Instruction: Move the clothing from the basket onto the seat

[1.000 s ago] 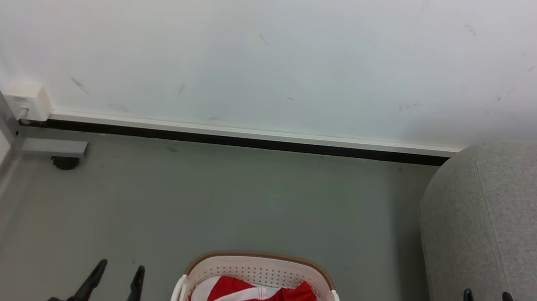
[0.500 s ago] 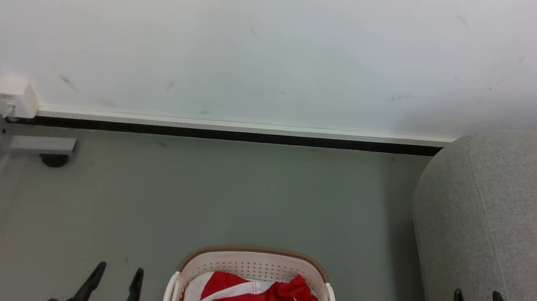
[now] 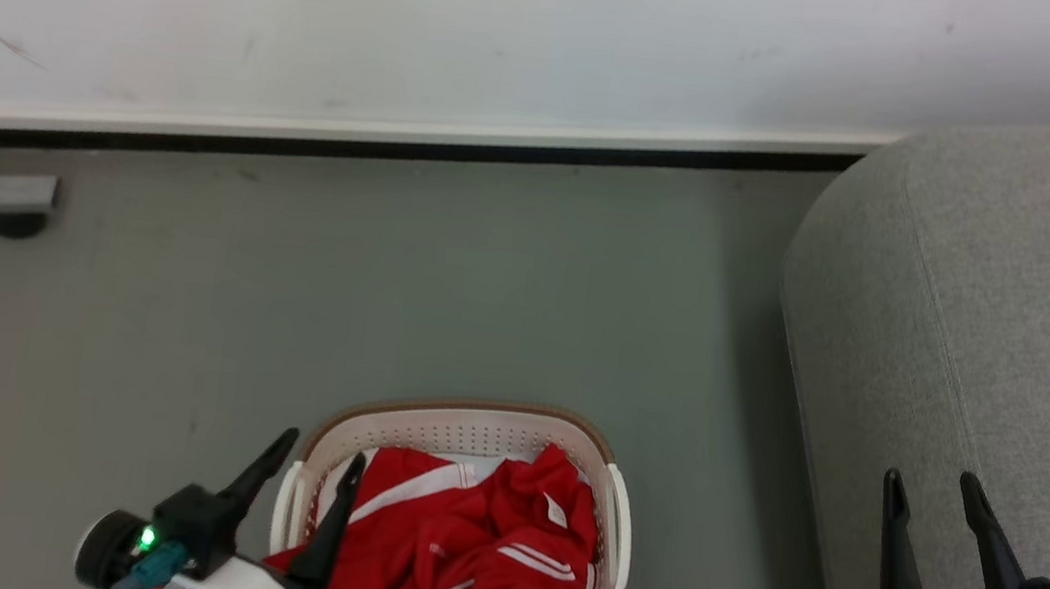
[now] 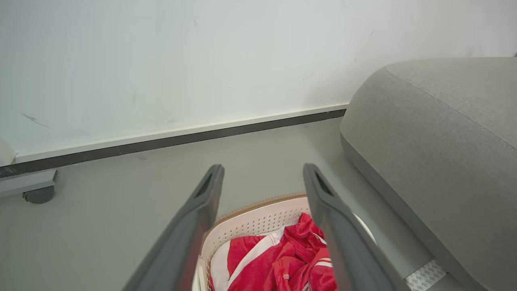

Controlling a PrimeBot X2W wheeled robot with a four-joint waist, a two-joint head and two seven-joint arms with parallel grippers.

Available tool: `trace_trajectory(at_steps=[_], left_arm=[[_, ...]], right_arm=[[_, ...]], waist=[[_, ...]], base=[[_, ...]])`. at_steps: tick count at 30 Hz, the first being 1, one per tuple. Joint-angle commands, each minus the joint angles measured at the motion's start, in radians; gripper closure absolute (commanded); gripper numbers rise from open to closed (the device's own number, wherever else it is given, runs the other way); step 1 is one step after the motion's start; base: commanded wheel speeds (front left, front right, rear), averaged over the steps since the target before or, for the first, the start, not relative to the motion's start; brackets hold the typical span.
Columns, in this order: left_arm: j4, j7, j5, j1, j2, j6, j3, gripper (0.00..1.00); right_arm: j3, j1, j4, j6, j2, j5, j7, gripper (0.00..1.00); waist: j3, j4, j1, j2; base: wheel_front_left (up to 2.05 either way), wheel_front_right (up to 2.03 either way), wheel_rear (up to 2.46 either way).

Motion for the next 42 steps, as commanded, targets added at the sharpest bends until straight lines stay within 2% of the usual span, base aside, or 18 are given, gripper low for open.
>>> trace_trajectory(at_steps=[1, 8, 11, 17, 21, 29, 40, 41, 42], left_arm=[[0.031, 0.0, -0.014, -0.051, 0.023, 0.002, -0.04, 0.0], [0.16, 0.0, -0.062, -0.27, 0.073, 0.002, -0.24, 0.0], [0.261, 0.0, -0.093, -0.348, 0.085, 0.002, -0.325, 0.0], [0.466, 0.043, -0.186, -0.474, 0.09, 0.002, -0.456, 0.0], [0.538, 0.07, -0.256, -0.524, 0.091, 0.002, -0.521, 0.0], [0.665, 0.089, -0.302, -0.608, 0.125, 0.002, -0.58, 0.0], [0.781, 0.087, -0.343, -0.699, 0.119, 0.002, -0.63, 0.0], [0.791, 0.077, -0.344, -0.708, 0.119, 0.002, -0.632, 0.66], [0.798, 0.071, -0.346, -0.714, 0.116, 0.002, -0.635, 1.0]], right_arm=[[0.007, -0.031, -0.013, -0.002, -0.001, 0.016, -0.001, 0.0], [0.042, -0.113, -0.057, -0.002, 0.0, 0.034, 0.0, 0.0], [0.054, -0.143, -0.073, -0.002, 0.0, 0.04, 0.0, 0.0], [0.072, -0.18, -0.096, -0.002, -0.001, 0.05, 0.0, 0.0], [0.074, -0.188, -0.108, -0.002, 0.0, 0.052, 0.0, 0.0], [0.088, -0.206, -0.127, -0.002, -0.001, 0.062, 0.0, 0.0], [0.095, -0.221, -0.15, -0.002, 0.0, 0.076, 0.0, 0.0], [0.095, -0.221, -0.151, -0.002, 0.0, 0.075, 0.0, 0.0], [0.094, -0.22, -0.15, -0.002, 0.0, 0.075, 0.0, 0.0]], waist=[[0.102, -0.047, 0.0, -0.0001], [0.288, -0.088, 0.0, -0.0001], [0.348, -0.105, 0.0, -0.0001], [0.42, -0.132, 0.0, -0.0001], [0.452, -0.142, 0.0, -0.0001], [0.518, -0.162, 0.0, -0.0001], [0.613, -0.191, 0.0, -0.0001], [0.616, -0.192, 0.0, -0.0001], [0.617, -0.192, 0.0, -0.0001]], base=[[0.0, 0.0, 0.0], [0.0, 0.0, 0.0], [0.0, 0.0, 0.0], [0.0, 0.0, 0.0], [0.0, 0.0, 0.0], [0.0, 0.0, 0.0], [0.0, 0.0, 0.0], [0.0, 0.0, 0.0], [0.0, 0.0, 0.0]])
